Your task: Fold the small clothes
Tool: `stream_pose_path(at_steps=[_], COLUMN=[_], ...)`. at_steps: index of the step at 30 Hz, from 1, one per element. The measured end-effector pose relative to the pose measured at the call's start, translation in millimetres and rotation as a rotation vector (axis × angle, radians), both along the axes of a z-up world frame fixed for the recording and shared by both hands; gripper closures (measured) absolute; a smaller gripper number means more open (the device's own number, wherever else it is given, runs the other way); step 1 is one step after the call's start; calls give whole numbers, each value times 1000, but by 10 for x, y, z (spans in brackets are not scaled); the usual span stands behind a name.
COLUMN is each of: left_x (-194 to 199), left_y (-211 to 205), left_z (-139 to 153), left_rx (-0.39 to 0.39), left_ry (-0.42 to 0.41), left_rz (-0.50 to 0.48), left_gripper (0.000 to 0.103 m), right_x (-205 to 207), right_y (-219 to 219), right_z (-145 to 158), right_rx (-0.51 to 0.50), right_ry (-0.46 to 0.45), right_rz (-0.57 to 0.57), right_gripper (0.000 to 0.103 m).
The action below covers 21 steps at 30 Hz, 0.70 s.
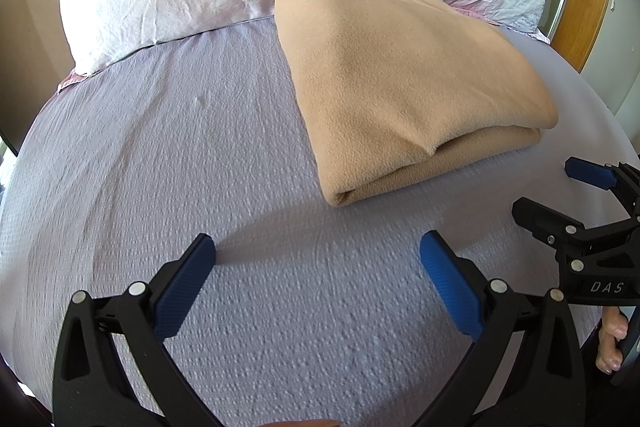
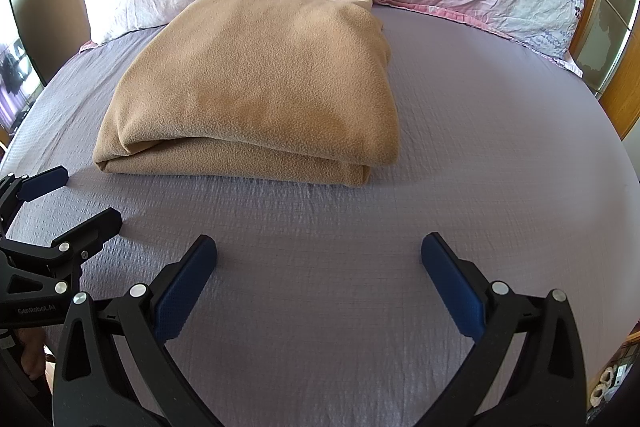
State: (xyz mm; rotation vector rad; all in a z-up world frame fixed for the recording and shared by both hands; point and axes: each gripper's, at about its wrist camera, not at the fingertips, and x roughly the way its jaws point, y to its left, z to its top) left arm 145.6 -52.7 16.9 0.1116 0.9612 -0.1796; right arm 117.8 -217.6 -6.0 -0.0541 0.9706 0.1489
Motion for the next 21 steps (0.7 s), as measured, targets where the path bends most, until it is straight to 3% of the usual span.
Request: stream_pose_path(at_steps=[21], left_x=[2], left_y=[1], left_z=[-5], left_rx=[0], left_ry=[0], left_rz=[-1], left_gripper=[2], right_x=[-8], right_y=[11], right_z=[-2], right_rx=[1], right_ry=[-4], right_rz=[-7], right_gripper=[1])
